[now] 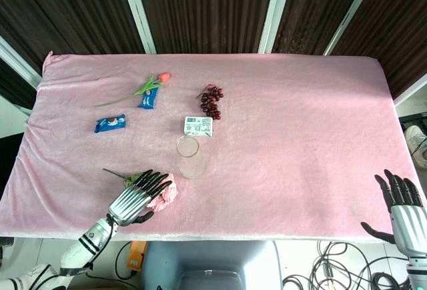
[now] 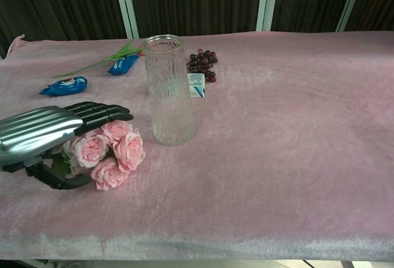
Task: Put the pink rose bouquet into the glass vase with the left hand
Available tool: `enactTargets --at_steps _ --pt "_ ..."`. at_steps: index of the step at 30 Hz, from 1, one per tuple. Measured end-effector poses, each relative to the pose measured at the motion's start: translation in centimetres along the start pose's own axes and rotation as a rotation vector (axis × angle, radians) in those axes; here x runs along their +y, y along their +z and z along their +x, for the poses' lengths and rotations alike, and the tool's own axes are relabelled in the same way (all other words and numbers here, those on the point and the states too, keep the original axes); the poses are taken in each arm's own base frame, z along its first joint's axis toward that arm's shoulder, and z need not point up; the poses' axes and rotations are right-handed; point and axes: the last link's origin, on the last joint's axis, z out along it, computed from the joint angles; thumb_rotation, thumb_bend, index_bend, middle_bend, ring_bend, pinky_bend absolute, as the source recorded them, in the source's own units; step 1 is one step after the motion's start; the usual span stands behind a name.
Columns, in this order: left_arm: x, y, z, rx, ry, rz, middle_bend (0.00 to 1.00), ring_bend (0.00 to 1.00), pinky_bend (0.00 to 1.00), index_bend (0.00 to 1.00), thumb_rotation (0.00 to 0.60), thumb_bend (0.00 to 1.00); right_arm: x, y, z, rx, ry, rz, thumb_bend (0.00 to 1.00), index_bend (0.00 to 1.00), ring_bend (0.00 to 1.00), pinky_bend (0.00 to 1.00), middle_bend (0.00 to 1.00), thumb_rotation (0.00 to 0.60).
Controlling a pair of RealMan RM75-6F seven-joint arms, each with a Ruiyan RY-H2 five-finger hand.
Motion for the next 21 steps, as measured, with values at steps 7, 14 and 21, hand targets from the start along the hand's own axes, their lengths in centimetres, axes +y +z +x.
enactTargets --at_steps 7,14,21 --pt "-0.2 0.4 -0.5 -0.014 -0.005 0.005 0.00 0.00 0.00 0.00 0.600 0.29 0.1 -0.2 0.2 0.012 0.003 -0.003 0.18 0.00 0.00 0.00 0.00 0.600" --pt "-0.4 0.9 -0.8 -0.030 0.017 0.014 0.00 0.02 0.14 0.00 0.600 0.29 0.1 -0.3 0.2 0.014 0.002 -0.003 0.18 0.00 0.00 0.00 0.00 0.600" --pt "-1.0 2.6 -3.0 -0.124 0.059 0.058 0.16 0.22 0.31 0.03 0.600 0.29 0.3 -0.5 0.3 0.016 0.005 -0.009 0.18 0.00 0.00 0.00 0.00 0.600"
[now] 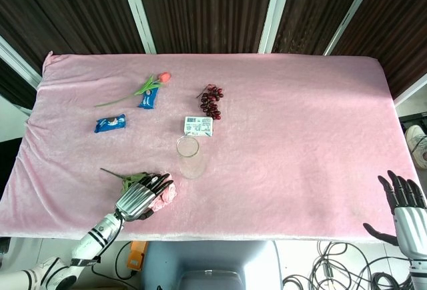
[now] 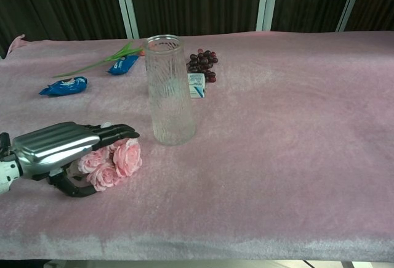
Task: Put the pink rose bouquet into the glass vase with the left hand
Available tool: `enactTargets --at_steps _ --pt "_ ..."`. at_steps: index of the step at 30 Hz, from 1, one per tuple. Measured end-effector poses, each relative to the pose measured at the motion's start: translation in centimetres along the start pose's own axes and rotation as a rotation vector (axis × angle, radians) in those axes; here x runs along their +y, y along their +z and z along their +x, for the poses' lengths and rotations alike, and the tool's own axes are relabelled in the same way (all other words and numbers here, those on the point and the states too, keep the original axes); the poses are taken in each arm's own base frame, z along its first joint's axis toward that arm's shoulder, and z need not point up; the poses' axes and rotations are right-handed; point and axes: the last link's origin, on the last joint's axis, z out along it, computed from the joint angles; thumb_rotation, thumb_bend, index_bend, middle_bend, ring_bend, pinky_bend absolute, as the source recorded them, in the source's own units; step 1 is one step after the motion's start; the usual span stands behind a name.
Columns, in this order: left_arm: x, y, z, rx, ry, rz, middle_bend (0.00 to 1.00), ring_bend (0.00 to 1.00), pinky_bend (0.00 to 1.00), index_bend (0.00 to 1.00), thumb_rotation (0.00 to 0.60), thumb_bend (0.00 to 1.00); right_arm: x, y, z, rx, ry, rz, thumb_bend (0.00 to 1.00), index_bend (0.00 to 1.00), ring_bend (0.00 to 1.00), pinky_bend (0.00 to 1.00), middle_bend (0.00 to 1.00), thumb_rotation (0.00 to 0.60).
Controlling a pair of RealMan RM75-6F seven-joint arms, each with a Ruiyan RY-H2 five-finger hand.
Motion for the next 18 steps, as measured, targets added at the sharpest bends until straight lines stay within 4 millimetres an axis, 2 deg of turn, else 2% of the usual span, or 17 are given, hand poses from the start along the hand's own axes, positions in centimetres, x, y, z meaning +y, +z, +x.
enactTargets --at_steps 3,8,11,14,18 --pt "-0.1 0.6 -0.2 -0.009 -0.010 0.001 0.26 0.28 0.36 0.14 0.600 0.30 0.1 -0.1 0.1 0.002 0.000 -0.004 0.18 0.00 0.00 0.00 0.00 0.600" --pt "-0.1 1.1 -0.1 0.018 -0.057 -0.004 0.53 0.49 0.58 0.46 0.600 0.34 0.2 -0.2 0.1 0.003 -0.002 -0.008 0.18 0.00 0.00 0.00 0.00 0.600" --pt "-0.2 1.4 0.0 0.058 -0.105 -0.008 0.65 0.59 0.66 0.62 0.600 0.37 0.2 -0.2 0.1 0.004 -0.002 -0.009 0.18 0.00 0.00 0.00 0.00 0.600" --pt "-0.7 1.6 0.2 0.111 -0.129 -0.006 0.71 0.64 0.70 0.72 0.600 0.38 0.2 -0.2 0.1 0.002 -0.002 -0.007 0.18 0.00 0.00 0.00 0.00 0.600" --pt "-1.0 1.7 0.8 0.184 -0.151 -0.011 0.75 0.68 0.73 0.76 0.600 0.40 0.1 -0.1 0.0 -0.001 -0.003 -0.005 0.18 0.00 0.00 0.00 0.00 0.600"
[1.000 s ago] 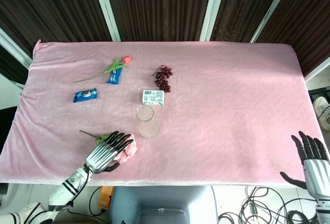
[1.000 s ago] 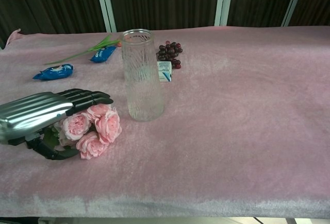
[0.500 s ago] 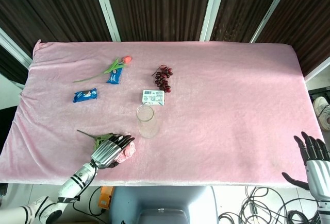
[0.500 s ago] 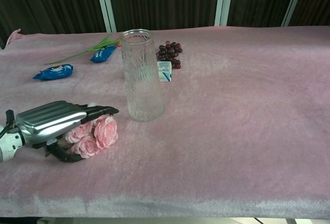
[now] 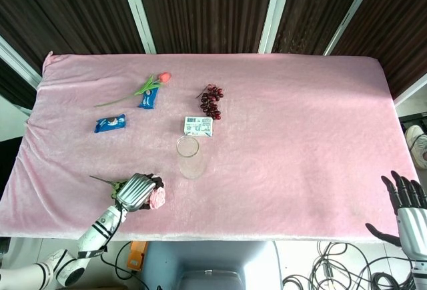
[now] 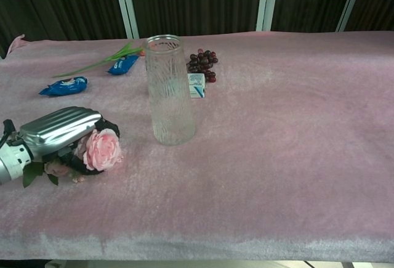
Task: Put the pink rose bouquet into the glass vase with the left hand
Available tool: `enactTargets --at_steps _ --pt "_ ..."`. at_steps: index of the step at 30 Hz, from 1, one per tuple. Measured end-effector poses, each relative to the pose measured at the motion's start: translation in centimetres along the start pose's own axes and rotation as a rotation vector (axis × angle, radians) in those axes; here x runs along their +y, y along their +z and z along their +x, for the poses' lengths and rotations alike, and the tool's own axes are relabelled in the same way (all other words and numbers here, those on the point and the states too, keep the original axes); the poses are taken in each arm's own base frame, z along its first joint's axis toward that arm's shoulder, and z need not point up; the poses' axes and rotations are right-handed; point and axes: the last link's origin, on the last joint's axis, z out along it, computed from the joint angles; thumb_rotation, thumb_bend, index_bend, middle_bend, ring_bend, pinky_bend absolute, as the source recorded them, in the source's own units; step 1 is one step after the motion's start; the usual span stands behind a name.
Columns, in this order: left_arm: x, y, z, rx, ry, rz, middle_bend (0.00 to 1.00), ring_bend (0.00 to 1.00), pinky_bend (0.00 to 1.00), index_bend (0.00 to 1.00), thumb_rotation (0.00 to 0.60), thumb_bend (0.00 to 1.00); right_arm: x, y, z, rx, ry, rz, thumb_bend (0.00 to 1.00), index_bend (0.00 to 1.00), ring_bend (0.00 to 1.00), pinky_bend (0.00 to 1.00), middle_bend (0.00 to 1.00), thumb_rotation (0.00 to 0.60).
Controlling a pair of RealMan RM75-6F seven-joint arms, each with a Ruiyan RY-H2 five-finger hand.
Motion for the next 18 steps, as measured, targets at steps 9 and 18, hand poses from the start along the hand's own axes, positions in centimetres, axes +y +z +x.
enactTargets --at_steps 9,18 --pt "0.5 -1.2 4.3 0.226 -0.055 -0.061 0.79 0.71 0.80 0.79 0.600 0.46 -0.1 0.0 -0.1 -0.004 -0.002 0.004 0.18 0.00 0.00 0.00 0.00 0.600" --pt "3.8 -3.0 12.0 0.420 -0.333 -0.138 0.80 0.72 0.82 0.80 0.600 0.46 -0.2 0.0 -0.2 -0.013 -0.002 0.007 0.18 0.00 0.00 0.00 0.00 0.600"
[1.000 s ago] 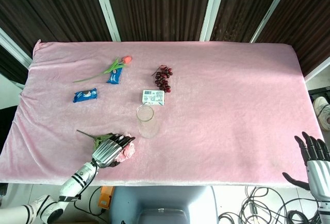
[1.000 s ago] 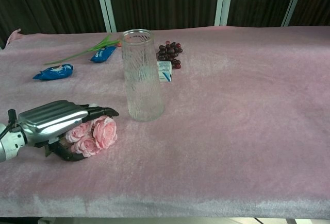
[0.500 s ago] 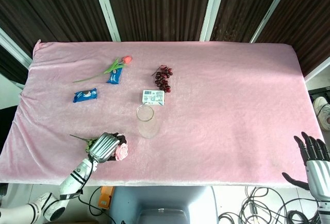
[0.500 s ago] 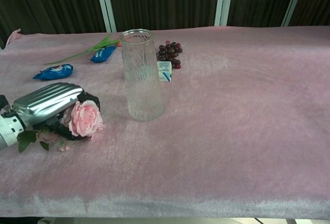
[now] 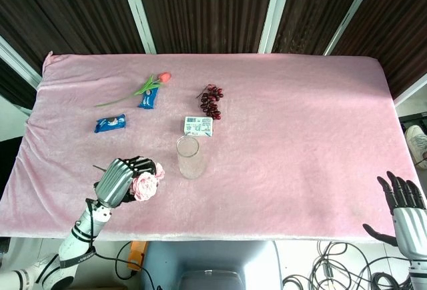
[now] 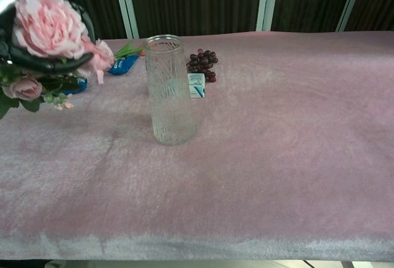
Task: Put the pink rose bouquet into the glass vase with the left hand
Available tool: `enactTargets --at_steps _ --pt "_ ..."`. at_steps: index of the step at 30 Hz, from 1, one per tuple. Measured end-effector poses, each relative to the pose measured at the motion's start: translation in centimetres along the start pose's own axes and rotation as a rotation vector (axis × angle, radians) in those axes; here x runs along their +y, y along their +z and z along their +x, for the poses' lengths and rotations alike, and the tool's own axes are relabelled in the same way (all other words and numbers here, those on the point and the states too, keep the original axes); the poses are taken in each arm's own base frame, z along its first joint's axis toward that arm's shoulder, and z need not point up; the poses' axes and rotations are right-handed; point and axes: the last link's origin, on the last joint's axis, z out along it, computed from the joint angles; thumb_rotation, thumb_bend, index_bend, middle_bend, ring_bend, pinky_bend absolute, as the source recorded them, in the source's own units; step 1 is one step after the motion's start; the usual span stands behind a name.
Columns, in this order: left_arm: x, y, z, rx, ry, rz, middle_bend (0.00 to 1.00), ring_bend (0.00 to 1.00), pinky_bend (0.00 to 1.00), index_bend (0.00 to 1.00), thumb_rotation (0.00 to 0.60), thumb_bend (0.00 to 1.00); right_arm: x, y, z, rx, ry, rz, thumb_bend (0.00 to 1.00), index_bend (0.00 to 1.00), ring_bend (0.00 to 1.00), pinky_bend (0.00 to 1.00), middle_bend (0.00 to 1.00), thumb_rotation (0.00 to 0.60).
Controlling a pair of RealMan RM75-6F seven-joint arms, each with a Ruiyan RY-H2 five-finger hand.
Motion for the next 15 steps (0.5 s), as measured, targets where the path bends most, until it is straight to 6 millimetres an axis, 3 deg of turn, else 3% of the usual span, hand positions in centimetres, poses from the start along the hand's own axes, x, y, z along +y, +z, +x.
enactTargets --at_steps 8,15 --pt "6.6 4.4 8.1 0.136 -0.532 -0.002 0.81 0.72 0.82 0.80 0.600 0.46 0.1 0.0 0.0 -0.007 0.009 -0.002 0.18 0.00 0.00 0.00 0.00 0.600" --pt "9.6 9.5 13.3 0.206 -0.787 0.002 0.81 0.72 0.82 0.81 0.600 0.46 -0.3 -0.1 -0.4 -0.042 0.018 0.024 0.18 0.00 0.00 0.00 0.00 0.600"
